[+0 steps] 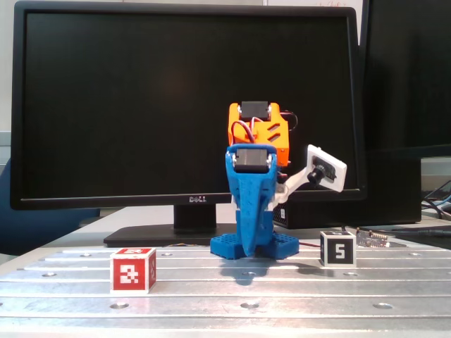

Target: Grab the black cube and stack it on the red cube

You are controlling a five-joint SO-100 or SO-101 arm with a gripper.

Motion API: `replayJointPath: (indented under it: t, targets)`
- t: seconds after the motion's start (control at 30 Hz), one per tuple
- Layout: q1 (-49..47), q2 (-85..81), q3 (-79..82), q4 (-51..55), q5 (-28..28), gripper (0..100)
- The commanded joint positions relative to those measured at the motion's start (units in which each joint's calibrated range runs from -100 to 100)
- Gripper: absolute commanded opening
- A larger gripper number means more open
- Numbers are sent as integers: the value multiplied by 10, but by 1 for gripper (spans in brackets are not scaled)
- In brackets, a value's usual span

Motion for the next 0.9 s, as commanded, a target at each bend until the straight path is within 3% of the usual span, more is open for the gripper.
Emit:
replayJointPath:
  t: [0.0, 0.2, 0.57, 0.87]
  targets:
    - [-2, 47, -46, -10, 3, 5]
    - [0, 218, -143, -58, 3, 1]
    - [-17, 484, -374, 11, -2, 1]
    - [-83, 594, -479, 68, -81, 1]
